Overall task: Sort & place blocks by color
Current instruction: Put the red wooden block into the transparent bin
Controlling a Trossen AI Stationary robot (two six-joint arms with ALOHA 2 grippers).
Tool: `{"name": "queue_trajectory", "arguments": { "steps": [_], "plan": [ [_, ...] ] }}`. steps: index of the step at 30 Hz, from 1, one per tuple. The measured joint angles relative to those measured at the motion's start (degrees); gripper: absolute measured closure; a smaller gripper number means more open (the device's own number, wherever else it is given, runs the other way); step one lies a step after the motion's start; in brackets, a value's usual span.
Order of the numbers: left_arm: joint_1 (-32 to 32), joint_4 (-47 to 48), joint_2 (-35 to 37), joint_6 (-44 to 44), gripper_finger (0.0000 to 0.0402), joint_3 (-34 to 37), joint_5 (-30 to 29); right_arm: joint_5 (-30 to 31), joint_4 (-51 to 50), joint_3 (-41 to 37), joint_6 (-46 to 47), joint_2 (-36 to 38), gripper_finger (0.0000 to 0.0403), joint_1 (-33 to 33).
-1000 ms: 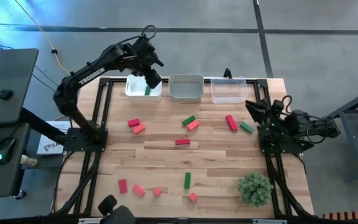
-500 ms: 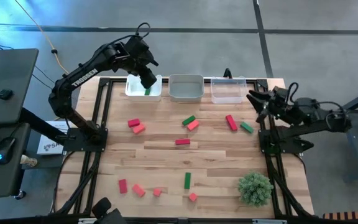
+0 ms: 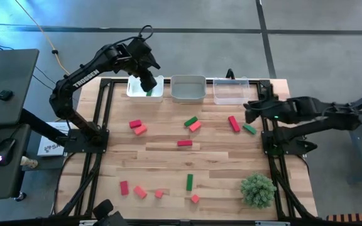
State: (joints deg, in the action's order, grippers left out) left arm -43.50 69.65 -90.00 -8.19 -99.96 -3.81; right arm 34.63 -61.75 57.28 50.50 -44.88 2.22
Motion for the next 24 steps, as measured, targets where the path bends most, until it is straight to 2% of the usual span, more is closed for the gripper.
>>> {"name": "queue_trajectory", "arguments": {
  "steps": [6, 11, 17, 24],
  "plan": [
    [0.0, 0.0, 0.0, -0.4, 0.0259, 0.0, 0.0, -11.7, -1.0, 0.1, 1.1, -6.9, 0.0281, -6.2],
    [0.0, 0.0, 0.0, -2.4, 0.0259, 0.0, 0.0, -18.9, -0.8, 0.1, -0.2, -12.0, 0.0281, -9.5],
    [0.0, 0.0, 0.0, -3.0, 0.0259, 0.0, 0.0, -21.7, -0.6, 0.1, -3.5, -17.4, 0.0281, -11.7],
    [0.0, 0.0, 0.0, -3.6, 0.0259, 0.0, 0.3, -28.7, -0.7, 0.0, -6.3, -23.7, 0.0279, -15.4]
  ]
}}
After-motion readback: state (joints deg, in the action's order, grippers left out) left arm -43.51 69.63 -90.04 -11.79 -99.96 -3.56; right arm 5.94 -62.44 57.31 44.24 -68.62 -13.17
